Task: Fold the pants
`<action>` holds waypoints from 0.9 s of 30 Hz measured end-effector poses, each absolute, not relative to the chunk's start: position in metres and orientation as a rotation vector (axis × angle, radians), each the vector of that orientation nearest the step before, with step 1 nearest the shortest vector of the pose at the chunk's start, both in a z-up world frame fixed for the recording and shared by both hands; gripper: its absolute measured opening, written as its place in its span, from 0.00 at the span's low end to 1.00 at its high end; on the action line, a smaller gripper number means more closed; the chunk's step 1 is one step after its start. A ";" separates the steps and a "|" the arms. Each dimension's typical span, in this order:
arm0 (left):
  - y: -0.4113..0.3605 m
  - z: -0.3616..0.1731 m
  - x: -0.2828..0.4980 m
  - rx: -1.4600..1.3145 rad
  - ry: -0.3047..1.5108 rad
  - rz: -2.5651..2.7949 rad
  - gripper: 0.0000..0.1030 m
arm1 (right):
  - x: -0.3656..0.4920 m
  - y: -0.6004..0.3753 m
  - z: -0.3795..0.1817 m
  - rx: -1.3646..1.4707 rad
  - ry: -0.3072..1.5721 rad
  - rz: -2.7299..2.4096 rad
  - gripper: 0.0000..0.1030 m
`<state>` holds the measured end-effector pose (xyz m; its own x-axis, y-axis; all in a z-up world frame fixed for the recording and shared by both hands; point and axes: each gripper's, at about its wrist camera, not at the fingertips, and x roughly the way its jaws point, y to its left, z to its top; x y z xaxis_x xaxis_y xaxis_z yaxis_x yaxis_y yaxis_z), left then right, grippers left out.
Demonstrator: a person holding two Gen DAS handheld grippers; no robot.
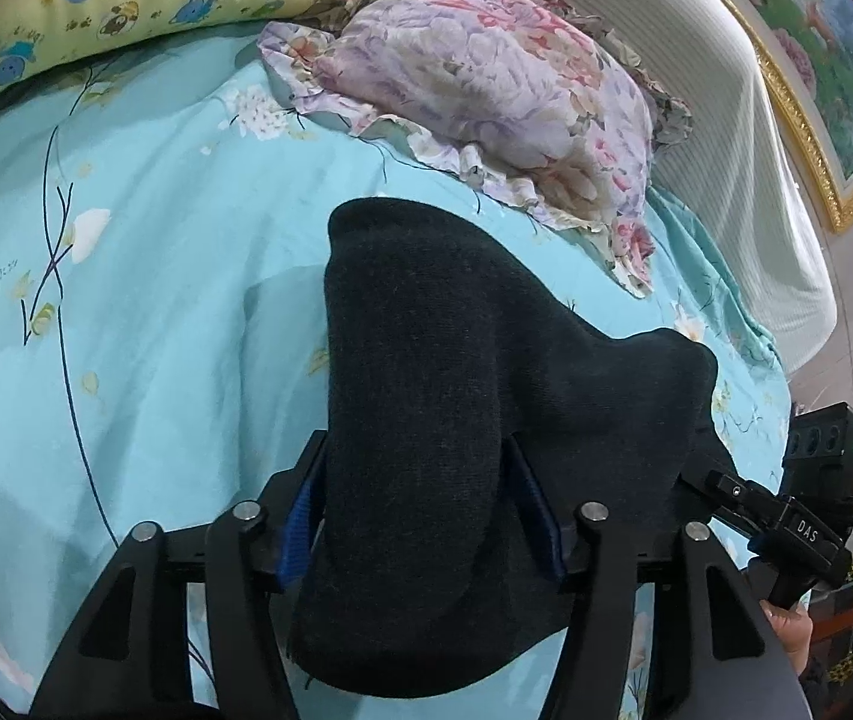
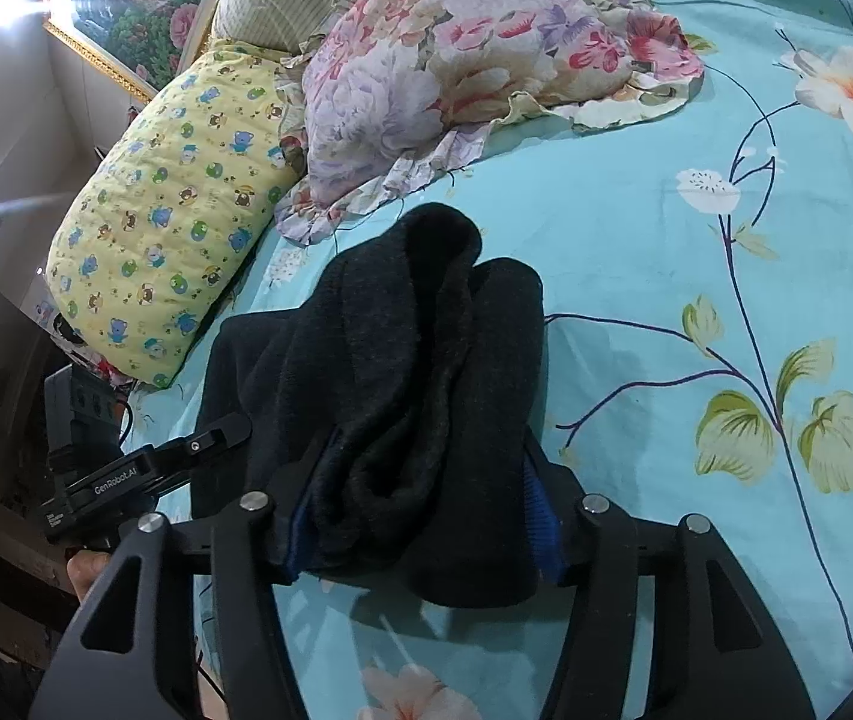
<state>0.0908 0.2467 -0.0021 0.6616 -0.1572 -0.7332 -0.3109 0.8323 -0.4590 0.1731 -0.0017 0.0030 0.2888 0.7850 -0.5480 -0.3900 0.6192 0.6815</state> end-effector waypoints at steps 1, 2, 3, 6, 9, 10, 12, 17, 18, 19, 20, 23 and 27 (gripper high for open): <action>0.248 -0.003 0.090 -0.602 0.856 0.099 0.64 | 0.173 -0.002 0.002 0.465 0.997 0.821 0.58; 0.248 -0.003 0.090 -0.603 0.854 0.103 0.65 | 0.173 -0.002 0.001 0.465 0.998 0.819 0.60; 0.249 -0.003 0.089 -0.604 0.853 0.103 0.65 | 0.173 -0.003 0.001 0.465 0.997 0.814 0.61; 0.250 -0.004 0.088 -0.605 0.856 0.105 0.66 | 0.172 -0.003 0.002 0.462 0.992 0.811 0.61; 0.248 -0.002 0.086 -0.593 0.859 0.110 0.66 | 0.170 -0.003 0.003 0.447 0.985 0.806 0.63; 0.247 -0.001 0.086 -0.588 0.859 0.110 0.67 | 0.169 -0.002 0.004 0.443 0.983 0.805 0.64; 0.244 0.001 0.084 -0.575 0.864 0.115 0.71 | 0.168 -0.003 0.006 0.438 0.976 0.798 0.67; 0.237 0.006 0.076 -0.545 0.858 0.124 0.71 | 0.159 -0.007 0.015 0.433 0.920 0.788 0.78; 0.236 0.008 0.074 -0.536 0.855 0.127 0.72 | 0.158 -0.007 0.017 0.428 0.910 0.785 0.79; 0.234 0.010 0.072 -0.525 0.852 0.136 0.73 | 0.155 -0.009 0.020 0.421 0.896 0.780 0.80; 0.233 0.012 0.070 -0.516 0.848 0.146 0.76 | 0.154 -0.010 0.022 0.418 0.889 0.779 0.81; 0.231 0.017 0.061 -0.500 0.823 0.178 0.78 | 0.147 -0.012 0.027 0.399 0.863 0.771 0.84; 0.229 0.021 0.049 -0.495 0.808 0.205 0.79 | 0.136 -0.013 0.031 0.364 0.839 0.755 0.88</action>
